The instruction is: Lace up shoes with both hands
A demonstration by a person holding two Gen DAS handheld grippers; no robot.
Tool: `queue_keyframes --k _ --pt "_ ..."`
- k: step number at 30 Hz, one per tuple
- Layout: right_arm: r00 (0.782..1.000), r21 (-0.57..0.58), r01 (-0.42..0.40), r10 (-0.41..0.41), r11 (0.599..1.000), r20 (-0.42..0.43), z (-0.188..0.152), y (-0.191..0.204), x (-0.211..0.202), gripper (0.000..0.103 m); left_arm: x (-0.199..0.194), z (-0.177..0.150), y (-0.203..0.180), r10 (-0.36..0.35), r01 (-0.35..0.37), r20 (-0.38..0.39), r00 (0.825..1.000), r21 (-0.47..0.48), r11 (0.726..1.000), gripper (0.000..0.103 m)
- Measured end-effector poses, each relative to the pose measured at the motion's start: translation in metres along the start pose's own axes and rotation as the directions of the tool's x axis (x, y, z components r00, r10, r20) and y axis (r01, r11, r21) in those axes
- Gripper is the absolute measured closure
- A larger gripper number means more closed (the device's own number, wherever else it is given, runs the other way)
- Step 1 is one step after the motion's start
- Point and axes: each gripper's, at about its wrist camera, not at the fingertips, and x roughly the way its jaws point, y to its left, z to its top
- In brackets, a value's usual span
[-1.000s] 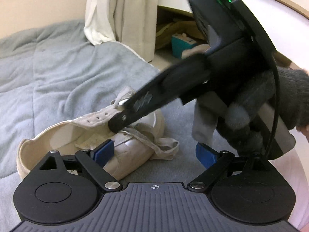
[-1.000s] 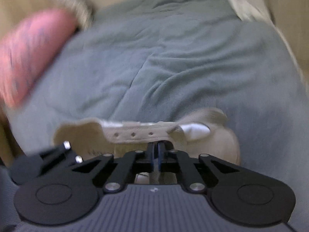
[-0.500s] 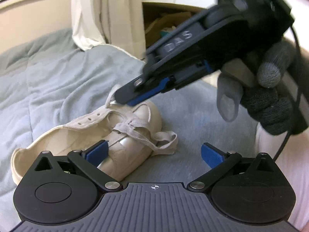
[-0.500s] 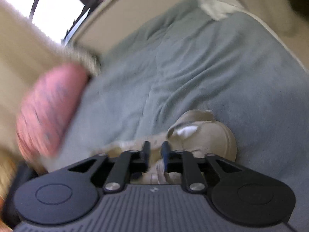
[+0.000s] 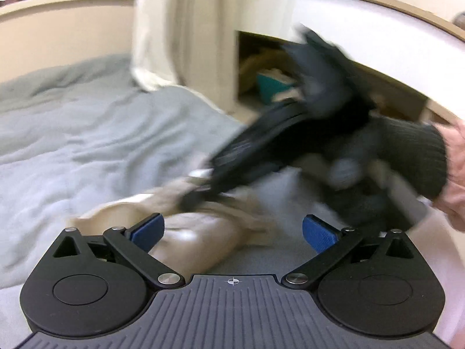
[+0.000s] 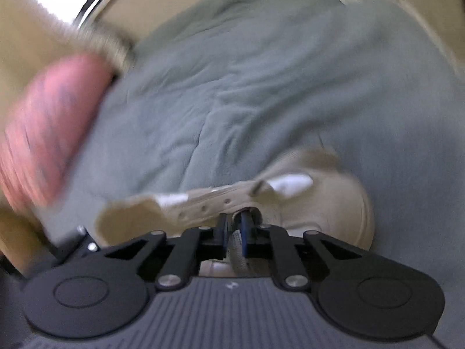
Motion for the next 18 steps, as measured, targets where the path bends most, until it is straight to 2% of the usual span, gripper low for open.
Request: queue_keyframes --k 1,3,4,7,9,12,14,15,16,18 --pt "0.999 0.083 -0.045 0.044 0.996 0.009 0.0 -0.011 -0.004 0.098 0.001 -0.001 0.001 0.005 -0.005 -0.006 1.0 0.002 1.0 0.0" --pt "0.995 0.166 -0.098 0.094 0.981 0.034 -0.003 -0.022 -0.012 0.101 0.004 -0.002 0.001 0.006 -0.006 -0.016 1.0 0.015 1.0 0.0" --pt "0.994 0.183 -0.11 0.104 0.977 0.042 -0.004 -0.024 -0.014 0.101 0.006 -0.003 -0.003 0.015 -0.014 -0.021 1.0 0.037 0.999 0.0" --pt "0.989 0.192 -0.147 0.137 0.97 0.064 -0.002 -0.027 -0.021 0.101 0.015 -0.005 -0.015 0.103 -0.099 -0.034 0.994 0.096 0.99 0.0" --pt "0.981 0.208 -0.188 0.175 0.96 0.078 0.0 -0.029 -0.025 0.103 0.011 -0.009 -0.021 0.114 -0.109 -0.033 0.993 0.116 0.987 0.0" --pt "0.965 0.276 -0.262 0.245 0.925 0.096 0.001 -0.035 -0.025 0.103 0.007 -0.008 -0.018 0.082 -0.079 -0.02 0.996 0.107 0.991 0.0" --pt "0.981 0.134 -0.179 0.166 0.975 0.102 0.003 -0.021 -0.031 0.1 0.004 -0.009 -0.017 0.072 -0.07 -0.019 0.997 0.098 0.993 0.0" --pt "0.989 0.048 -0.117 0.112 0.992 0.101 0.002 -0.011 -0.034 0.094 0.005 -0.009 -0.017 0.076 -0.073 -0.02 0.997 0.104 0.992 0.0" --pt "0.993 -0.005 -0.081 0.081 0.997 0.091 0.002 -0.003 -0.035 0.094 0.006 -0.009 -0.018 0.079 -0.076 -0.02 0.997 0.11 0.991 0.0" --pt "0.994 -0.03 -0.089 0.091 0.996 0.061 0.004 0.005 -0.033 0.092 0.009 -0.005 -0.018 0.083 -0.082 0.004 0.997 0.125 0.989 0.0"
